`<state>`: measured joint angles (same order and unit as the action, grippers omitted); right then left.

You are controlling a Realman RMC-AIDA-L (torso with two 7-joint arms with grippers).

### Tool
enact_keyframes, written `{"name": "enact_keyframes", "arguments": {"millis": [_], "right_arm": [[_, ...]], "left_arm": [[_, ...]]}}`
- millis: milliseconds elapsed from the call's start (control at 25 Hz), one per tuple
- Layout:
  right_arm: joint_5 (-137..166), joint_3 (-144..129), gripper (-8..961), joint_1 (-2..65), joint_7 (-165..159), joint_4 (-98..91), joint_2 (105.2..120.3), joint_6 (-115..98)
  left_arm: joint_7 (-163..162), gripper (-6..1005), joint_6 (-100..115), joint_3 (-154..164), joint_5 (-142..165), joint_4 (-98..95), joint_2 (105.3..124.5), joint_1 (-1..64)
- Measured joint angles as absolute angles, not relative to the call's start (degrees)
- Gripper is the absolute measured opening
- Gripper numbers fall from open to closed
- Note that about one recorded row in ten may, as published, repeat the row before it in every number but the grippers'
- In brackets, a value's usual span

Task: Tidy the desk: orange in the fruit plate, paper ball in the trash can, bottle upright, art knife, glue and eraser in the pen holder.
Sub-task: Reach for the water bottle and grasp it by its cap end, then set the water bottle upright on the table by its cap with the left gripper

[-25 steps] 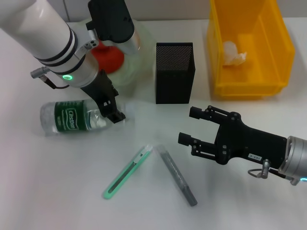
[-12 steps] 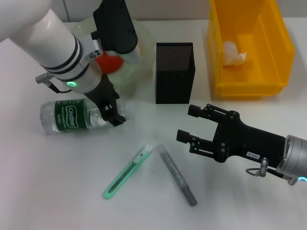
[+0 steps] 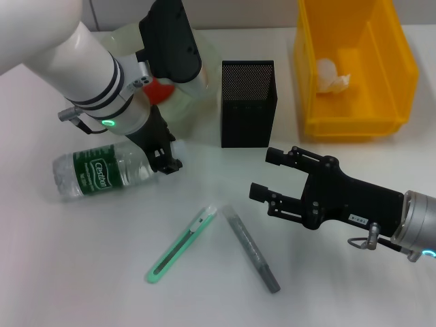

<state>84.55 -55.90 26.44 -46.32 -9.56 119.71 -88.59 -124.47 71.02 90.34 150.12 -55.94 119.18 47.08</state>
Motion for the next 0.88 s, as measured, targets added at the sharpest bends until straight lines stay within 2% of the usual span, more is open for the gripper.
{"name": "enact_keyframes", "arguments": {"millis": [200,560,640,880], "right_arm": [[84.46,-55.90,736,26.46,-46.32,-9.50,119.71,-88.59],[84.45,-55.89,736,26.45,-46.32,-9.40,119.70,-88.50],[84.46,-55.88,736,26.45,-46.32,-9.40,119.70,-88.48],[84.01,-55.80,736,26.54,-46.32,-9.40,119.70,-87.98]], "left_arm": [[-124.94,429,68.98,91.72,150.05,-55.96,119.18,46.56],[-124.94,429,69.10,91.13,147.60,-58.82,119.08,44.46],[-123.70,428,69.91,88.48,142.93,-67.02,118.75,39.34],[-120.23,428,72.19,83.17,136.28,-72.75,118.67,34.07]]}}
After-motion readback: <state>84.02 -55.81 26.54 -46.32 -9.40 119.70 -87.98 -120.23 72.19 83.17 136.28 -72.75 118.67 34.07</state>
